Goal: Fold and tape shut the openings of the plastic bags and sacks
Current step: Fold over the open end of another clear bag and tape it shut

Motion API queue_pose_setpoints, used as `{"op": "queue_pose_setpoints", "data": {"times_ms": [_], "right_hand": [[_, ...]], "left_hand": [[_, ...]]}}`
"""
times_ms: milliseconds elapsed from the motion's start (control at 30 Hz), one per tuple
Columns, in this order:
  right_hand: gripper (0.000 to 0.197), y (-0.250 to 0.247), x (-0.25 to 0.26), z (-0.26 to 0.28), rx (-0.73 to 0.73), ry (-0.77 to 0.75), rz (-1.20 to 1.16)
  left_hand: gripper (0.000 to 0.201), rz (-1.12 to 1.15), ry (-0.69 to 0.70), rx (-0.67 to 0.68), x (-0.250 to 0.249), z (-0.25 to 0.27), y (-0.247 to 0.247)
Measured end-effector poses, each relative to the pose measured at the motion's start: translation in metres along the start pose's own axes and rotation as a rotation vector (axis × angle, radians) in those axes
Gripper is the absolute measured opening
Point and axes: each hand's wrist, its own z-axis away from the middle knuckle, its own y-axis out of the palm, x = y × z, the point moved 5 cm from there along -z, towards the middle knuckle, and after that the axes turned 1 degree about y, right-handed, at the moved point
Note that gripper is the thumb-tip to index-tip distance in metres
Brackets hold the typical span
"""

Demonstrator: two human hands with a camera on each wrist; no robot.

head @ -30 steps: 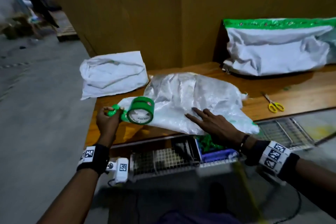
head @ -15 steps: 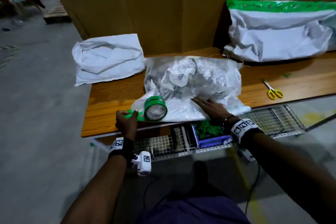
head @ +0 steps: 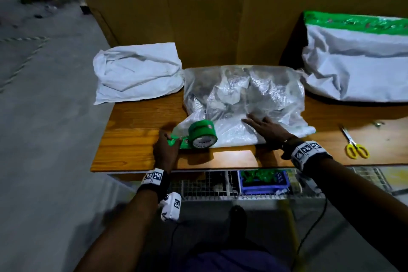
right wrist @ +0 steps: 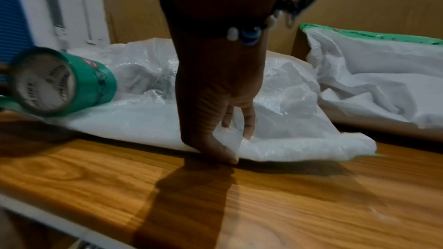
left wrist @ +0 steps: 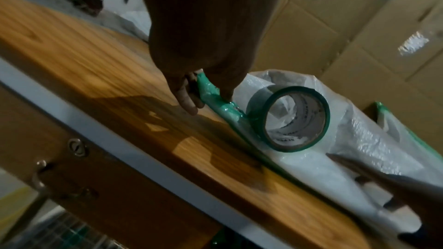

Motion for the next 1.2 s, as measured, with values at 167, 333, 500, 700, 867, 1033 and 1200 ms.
{"op": "queue_pose_setpoints", "data": {"times_ms": [167, 333, 500, 700, 867, 1033, 1200], "right_hand": [[0.111, 0.024, 0.01, 0.011, 0.01, -0.024, -0.057], [0.097, 0.01, 0.062, 0.01, -0.22, -0.15, -0.354], [0.085, 0.015, 0.135, -0.016, -0.183, -0.123, -1.02], [0.091, 0.036, 0.166, -0.04, -0.321, 0.057, -1.04], [0.063, 0.037, 0.164, -0.052, -0.294, 0.059, -1.174], [0.075, 0.034, 0.161, -0.049, -0.275, 0.0, -1.166], [0.075, 0.025, 0.152, -0.034, -0.316, -0.103, -0.992]], "left_hand": [[0.036, -0.091, 0.08, 0.023, 0.006, 0.009, -0.003], [0.036, -0.161, 0.105, 0.075, 0.006, 0.01, -0.003], [0.034, -0.245, 0.073, 0.12, 0.011, 0.013, -0.007], [0.028, -0.287, 0.171, 0.13, 0.012, 0.015, -0.013], [0.043, -0.591, 0.381, 0.173, 0.014, 0.045, 0.008], [0.08, -0.552, 0.504, 0.412, 0.038, 0.055, 0.03], [0.092, -0.623, 0.548, 0.459, 0.048, 0.046, 0.034]]}}
